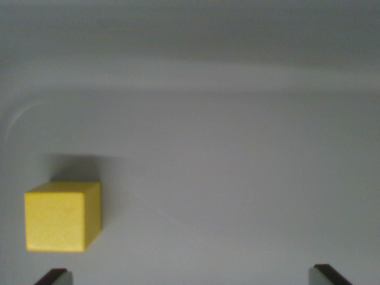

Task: Pick yellow cube

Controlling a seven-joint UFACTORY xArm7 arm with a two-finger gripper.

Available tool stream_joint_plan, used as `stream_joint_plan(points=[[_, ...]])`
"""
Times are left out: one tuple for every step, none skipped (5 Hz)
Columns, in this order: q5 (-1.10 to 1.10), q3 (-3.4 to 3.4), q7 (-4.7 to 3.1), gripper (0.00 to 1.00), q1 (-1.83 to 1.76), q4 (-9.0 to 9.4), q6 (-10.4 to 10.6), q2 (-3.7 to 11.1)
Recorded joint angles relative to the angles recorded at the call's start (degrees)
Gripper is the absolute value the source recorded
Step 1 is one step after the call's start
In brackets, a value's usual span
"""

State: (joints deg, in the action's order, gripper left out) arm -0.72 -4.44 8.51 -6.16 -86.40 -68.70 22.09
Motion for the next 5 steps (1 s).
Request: stream_joint_plan(points=[[0.00,0.00,0.00,0.00,0.00,0.00,0.00,0.00],[-0.27,-0.52,1.02,0.00,-1.19,0.27,2.54,2.67],[-0.27,-0.52,1.02,0.00,-1.19,0.27,2.54,2.67],[-0.52,-1.03,1.99,0.00,-2.33,0.54,4.97,5.25],[-0.52,-1.03,1.99,0.00,-2.33,0.54,4.97,5.25]])
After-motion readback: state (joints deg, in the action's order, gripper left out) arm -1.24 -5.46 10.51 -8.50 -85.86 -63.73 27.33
